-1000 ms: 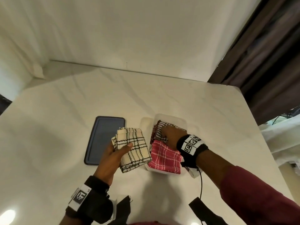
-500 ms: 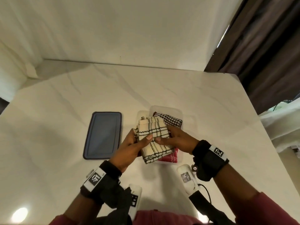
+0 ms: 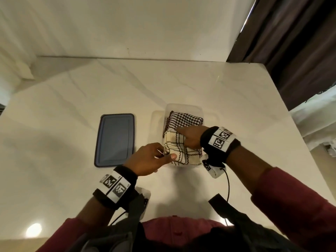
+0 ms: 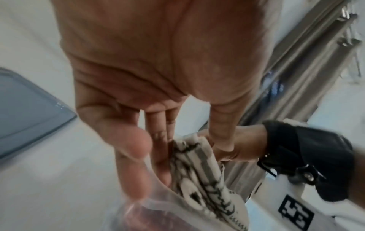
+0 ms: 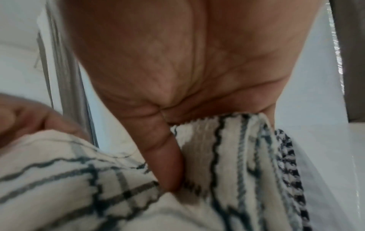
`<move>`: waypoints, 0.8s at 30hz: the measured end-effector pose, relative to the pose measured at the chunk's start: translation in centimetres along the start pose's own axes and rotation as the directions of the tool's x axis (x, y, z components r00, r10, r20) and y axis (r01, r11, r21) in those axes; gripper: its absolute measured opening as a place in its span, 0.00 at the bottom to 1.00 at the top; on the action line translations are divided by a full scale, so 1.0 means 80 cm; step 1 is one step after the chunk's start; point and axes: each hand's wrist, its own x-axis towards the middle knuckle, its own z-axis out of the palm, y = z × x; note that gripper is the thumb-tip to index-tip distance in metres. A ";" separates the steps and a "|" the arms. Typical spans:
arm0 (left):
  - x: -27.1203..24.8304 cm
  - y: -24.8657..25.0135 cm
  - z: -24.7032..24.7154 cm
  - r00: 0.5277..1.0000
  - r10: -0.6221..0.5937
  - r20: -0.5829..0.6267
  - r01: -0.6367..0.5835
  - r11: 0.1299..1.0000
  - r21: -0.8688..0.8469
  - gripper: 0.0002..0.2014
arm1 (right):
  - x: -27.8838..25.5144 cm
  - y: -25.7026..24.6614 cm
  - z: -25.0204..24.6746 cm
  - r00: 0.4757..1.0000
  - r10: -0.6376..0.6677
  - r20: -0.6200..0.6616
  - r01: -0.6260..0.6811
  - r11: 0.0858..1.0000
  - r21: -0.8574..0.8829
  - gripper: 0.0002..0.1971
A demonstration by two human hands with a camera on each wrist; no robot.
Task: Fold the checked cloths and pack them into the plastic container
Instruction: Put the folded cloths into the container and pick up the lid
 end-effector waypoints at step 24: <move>0.086 -0.016 0.022 0.991 0.088 0.102 -0.132 0.779 0.613 0.58 | 0.002 0.069 0.082 0.935 0.072 -0.348 0.026 0.963 0.269 0.60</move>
